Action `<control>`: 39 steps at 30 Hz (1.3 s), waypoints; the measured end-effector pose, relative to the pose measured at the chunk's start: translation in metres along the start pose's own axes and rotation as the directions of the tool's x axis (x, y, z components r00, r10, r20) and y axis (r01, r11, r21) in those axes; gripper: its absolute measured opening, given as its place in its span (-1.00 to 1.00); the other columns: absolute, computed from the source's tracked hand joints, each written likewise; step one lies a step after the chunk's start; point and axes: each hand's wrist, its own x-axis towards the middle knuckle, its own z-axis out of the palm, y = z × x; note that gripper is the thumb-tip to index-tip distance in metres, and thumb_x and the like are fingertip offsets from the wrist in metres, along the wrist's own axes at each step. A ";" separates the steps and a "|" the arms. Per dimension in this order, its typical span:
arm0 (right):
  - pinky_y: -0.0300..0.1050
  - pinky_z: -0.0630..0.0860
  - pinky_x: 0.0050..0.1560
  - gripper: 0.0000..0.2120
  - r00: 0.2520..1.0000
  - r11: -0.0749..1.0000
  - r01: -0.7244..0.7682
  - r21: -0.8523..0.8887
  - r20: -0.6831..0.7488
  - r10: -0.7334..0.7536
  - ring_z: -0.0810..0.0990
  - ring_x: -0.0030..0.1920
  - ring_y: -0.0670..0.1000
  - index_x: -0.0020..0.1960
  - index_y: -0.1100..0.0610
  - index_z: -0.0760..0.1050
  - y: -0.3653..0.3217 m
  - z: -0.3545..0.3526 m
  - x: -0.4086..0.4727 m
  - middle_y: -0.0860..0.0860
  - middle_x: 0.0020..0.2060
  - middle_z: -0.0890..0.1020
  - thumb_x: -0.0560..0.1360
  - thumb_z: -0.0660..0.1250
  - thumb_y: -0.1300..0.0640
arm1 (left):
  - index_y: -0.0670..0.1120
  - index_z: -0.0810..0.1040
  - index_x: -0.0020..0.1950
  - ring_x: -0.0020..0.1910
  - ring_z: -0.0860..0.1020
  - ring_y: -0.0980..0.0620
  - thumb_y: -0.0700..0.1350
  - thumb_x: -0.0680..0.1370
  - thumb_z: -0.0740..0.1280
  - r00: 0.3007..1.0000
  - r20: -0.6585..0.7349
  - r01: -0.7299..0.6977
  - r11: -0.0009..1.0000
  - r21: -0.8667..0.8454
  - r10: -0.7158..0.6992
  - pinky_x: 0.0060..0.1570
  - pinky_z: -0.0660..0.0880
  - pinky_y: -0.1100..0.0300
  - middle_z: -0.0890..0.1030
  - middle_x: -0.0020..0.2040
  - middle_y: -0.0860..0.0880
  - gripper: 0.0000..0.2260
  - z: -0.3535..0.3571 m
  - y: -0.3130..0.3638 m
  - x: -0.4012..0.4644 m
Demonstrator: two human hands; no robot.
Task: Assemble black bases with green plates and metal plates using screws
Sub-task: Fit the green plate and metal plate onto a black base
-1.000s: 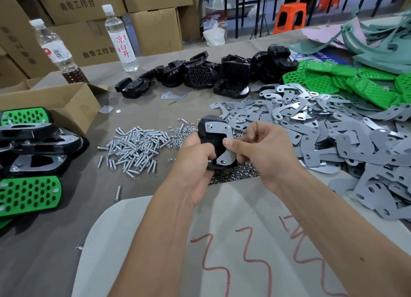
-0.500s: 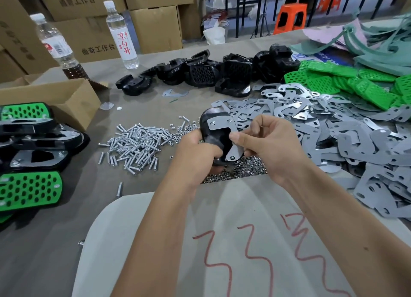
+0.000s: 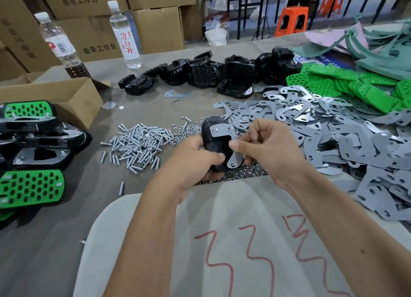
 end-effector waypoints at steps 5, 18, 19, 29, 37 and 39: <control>-0.17 0.49 -0.49 -0.58 0.999 0.999 0.030 -0.042 -0.044 -0.032 0.63 -0.47 0.09 -0.25 0.13 0.36 -0.002 0.001 -0.002 0.19 -0.35 0.69 0.37 0.65 0.26 | -0.08 0.64 0.07 -0.31 0.69 0.05 -0.31 0.57 0.41 0.998 -0.041 -0.044 0.999 0.006 0.044 -0.35 0.56 0.29 0.74 -0.08 -0.10 -0.84 0.001 -0.002 0.001; -0.20 0.46 -0.35 -0.92 0.981 0.985 -0.159 -0.065 0.106 0.165 0.68 -0.20 0.01 0.04 0.08 0.70 -0.011 -0.007 -0.002 0.07 -0.12 0.76 0.56 0.46 0.15 | -0.08 0.57 0.17 -0.32 0.67 0.09 -0.27 0.63 0.37 0.994 0.046 -0.101 0.993 0.069 0.098 -0.36 0.53 0.31 0.72 -0.11 -0.09 -0.85 0.006 -0.003 0.002; -0.20 0.41 -0.36 -0.93 0.983 0.986 -0.155 -0.066 0.094 0.160 0.66 -0.22 0.00 0.02 0.07 0.69 -0.011 -0.007 -0.002 0.06 -0.14 0.75 0.56 0.46 0.17 | -0.06 0.57 0.16 -0.29 0.68 0.08 -0.25 0.63 0.38 0.994 0.047 -0.101 0.993 0.055 0.098 -0.32 0.57 0.29 0.73 -0.10 -0.08 -0.85 0.006 -0.004 0.002; -0.38 0.33 -0.48 -0.83 0.983 0.994 -0.106 -0.028 0.148 0.109 0.56 -0.36 -0.12 0.00 0.03 0.65 -0.005 -0.008 0.002 -0.01 -0.19 0.68 0.41 0.50 0.11 | -0.03 0.68 0.16 0.02 0.73 -0.14 -0.10 0.61 0.44 0.981 -0.152 -0.145 0.980 -0.135 0.124 -0.15 0.71 -0.10 0.69 0.12 -0.22 -0.86 0.010 -0.005 0.003; -0.20 0.63 -0.15 -0.75 0.980 0.999 0.012 0.034 0.196 -0.018 0.70 -0.10 -0.01 0.19 0.00 0.68 -0.002 -0.002 0.002 0.13 0.00 0.72 0.51 0.46 0.07 | -0.18 0.70 0.01 -0.11 0.64 -0.07 -0.29 0.51 0.48 0.962 -0.196 -0.233 0.944 -0.235 0.188 -0.12 0.65 0.12 0.66 -0.08 -0.20 -0.90 0.008 -0.004 0.007; 0.07 0.64 0.13 -0.74 0.983 0.997 0.035 0.062 0.176 -0.046 0.66 0.04 0.10 0.18 0.04 0.68 0.000 -0.001 0.002 0.22 0.10 0.69 0.49 0.47 0.10 | -0.17 0.70 0.02 -0.13 0.67 -0.03 -0.29 0.50 0.49 0.967 -0.168 -0.227 0.943 -0.243 0.189 -0.10 0.66 0.13 0.69 -0.10 -0.14 -0.88 0.007 -0.004 0.006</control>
